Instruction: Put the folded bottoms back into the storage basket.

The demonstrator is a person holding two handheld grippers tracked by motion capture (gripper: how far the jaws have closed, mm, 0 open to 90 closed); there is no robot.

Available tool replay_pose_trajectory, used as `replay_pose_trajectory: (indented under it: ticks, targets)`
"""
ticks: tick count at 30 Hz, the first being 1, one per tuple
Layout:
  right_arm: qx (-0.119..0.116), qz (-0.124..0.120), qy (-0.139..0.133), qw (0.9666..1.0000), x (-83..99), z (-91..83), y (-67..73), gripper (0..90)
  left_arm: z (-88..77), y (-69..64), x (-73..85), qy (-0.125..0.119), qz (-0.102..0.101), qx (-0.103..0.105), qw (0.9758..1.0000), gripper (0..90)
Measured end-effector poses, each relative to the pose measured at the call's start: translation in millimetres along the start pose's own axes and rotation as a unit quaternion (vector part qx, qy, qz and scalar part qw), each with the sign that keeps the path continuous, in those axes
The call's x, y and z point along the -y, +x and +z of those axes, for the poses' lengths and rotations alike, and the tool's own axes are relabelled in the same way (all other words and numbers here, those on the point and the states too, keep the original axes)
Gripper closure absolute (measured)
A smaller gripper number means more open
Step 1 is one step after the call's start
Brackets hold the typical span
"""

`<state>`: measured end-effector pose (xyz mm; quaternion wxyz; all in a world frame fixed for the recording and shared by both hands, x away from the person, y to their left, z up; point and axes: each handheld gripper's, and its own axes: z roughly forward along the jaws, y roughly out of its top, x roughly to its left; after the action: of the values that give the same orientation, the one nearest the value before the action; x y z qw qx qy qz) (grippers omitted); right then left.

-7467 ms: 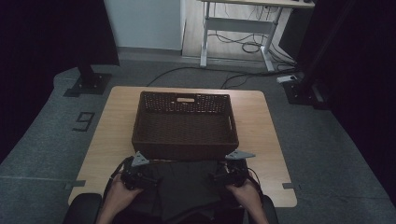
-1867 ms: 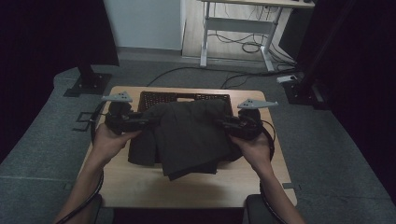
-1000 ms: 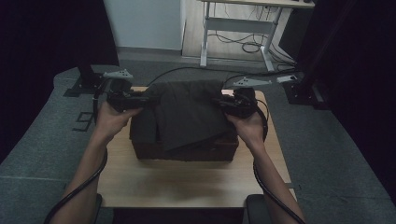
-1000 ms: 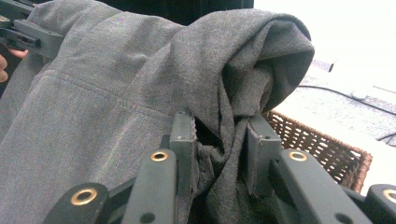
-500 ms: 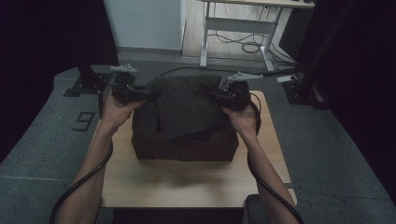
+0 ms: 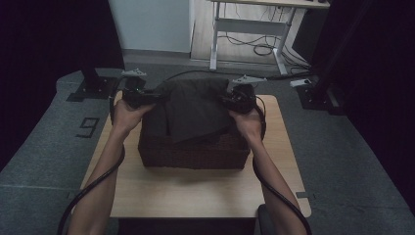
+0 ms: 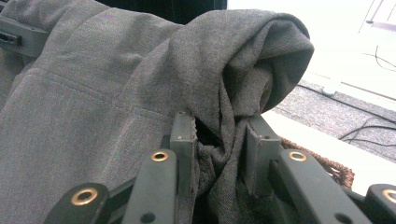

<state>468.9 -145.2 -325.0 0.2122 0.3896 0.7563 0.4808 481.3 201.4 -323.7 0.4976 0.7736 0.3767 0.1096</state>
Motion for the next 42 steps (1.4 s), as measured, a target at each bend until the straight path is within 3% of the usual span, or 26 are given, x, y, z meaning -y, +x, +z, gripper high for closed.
replay_pose_trajectory:
  ticks: [18,31,36,42]
  targets:
    - [0.020,0.000,0.020,0.9996,22.2,39.7,-0.7,69.4,26.7,21.2,31.0,0.000,-0.015,-0.031,0.9994,64.2]
    - [0.033,0.010,0.038,0.9987,38.4,60.2,-10.7,69.5,51.7,30.7,40.7,0.012,-0.025,-0.041,0.9987,64.1]
    - [0.039,0.018,0.048,0.9979,45.4,69.3,-15.6,69.8,61.3,31.6,43.0,0.025,-0.020,-0.048,0.9983,64.1]
    - [0.023,0.032,0.058,0.9975,59.4,71.7,-13.6,70.2,59.1,31.5,53.2,0.040,-0.030,-0.045,0.9977,64.1]
